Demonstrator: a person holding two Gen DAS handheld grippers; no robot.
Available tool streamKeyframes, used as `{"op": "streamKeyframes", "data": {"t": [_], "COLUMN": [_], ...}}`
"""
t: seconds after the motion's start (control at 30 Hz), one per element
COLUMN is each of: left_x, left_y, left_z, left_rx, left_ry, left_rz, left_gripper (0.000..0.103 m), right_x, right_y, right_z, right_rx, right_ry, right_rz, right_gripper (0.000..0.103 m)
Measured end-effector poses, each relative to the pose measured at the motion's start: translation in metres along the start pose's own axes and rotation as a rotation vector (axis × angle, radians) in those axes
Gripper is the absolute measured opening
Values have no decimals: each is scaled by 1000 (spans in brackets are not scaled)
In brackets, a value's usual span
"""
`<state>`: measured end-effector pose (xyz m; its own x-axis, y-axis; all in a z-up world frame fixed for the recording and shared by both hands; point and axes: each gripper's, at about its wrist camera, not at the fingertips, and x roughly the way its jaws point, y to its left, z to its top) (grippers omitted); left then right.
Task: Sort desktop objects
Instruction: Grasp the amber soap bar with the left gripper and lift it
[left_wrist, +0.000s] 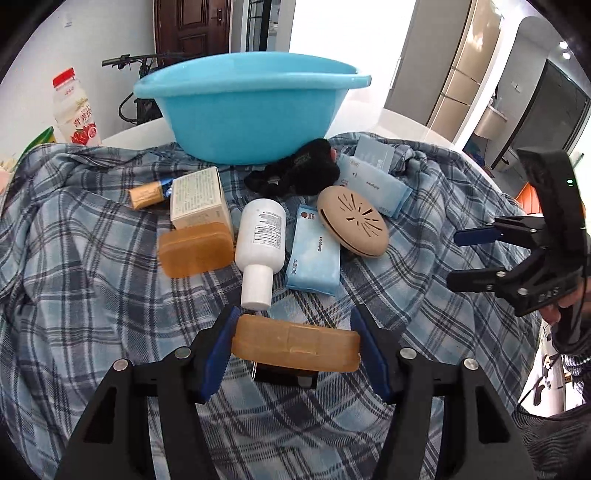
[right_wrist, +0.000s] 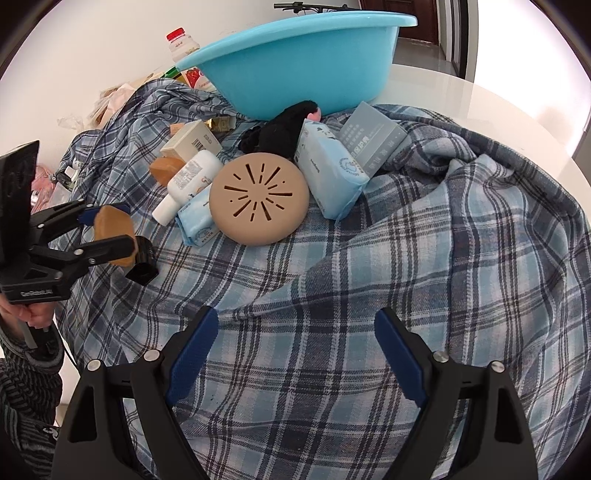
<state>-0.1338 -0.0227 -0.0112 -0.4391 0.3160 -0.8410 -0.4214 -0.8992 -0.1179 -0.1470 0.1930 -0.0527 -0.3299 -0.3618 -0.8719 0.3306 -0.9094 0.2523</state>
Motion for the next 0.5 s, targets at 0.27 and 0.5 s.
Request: {"op": "streamKeyframes", "data": {"t": [0.27, 0.5], "left_x": [-14, -15], "left_y": [13, 29], "left_z": [-22, -40], "left_rx": [-47, -109], "left_ry": [14, 30], "left_rz": [19, 39], "left_gripper": [65, 65], "right_x": [2, 11], "right_y": [27, 80], "right_z": [-2, 1], "right_rx": [-79, -229], "right_ry": [-3, -21], "right_rz": [58, 156], "right_gripper": [86, 86]}}
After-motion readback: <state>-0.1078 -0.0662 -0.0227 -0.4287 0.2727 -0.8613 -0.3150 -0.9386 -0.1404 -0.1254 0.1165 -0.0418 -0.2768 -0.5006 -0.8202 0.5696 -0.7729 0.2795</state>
